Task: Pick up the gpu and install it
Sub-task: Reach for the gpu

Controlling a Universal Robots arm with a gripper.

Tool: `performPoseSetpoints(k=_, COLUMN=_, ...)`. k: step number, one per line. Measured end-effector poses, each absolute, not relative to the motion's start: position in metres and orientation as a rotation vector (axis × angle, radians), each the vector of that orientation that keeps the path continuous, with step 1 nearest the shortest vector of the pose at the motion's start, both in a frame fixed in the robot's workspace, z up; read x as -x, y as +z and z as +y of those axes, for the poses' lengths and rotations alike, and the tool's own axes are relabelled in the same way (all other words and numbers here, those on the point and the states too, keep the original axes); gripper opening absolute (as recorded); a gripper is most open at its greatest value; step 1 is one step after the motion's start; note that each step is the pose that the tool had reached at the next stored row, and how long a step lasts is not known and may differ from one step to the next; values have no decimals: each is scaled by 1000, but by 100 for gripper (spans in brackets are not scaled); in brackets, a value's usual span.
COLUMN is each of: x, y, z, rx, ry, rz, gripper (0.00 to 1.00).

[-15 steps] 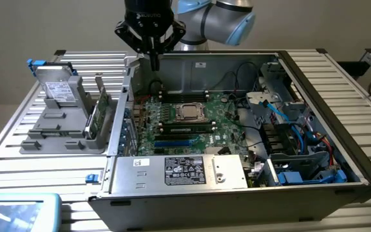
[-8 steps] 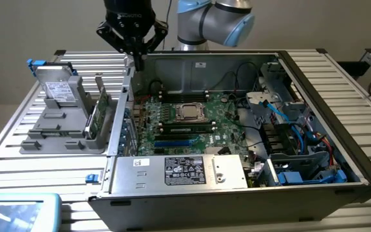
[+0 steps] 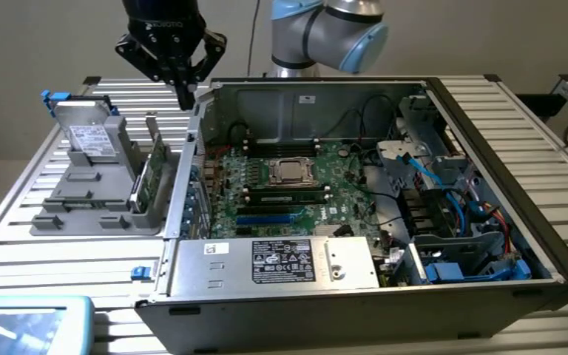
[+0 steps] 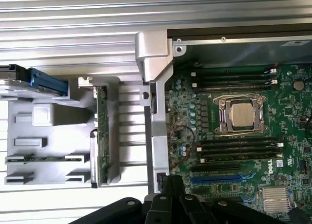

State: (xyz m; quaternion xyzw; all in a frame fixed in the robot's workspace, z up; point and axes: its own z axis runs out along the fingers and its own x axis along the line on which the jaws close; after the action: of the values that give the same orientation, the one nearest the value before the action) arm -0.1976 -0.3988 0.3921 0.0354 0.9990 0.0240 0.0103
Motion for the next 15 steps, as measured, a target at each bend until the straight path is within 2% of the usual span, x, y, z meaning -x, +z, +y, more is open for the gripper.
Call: performPoseSetpoints(k=15, x=266, y=391, z=-399, rx=-111, ry=77, rz=3118, gripper=12)
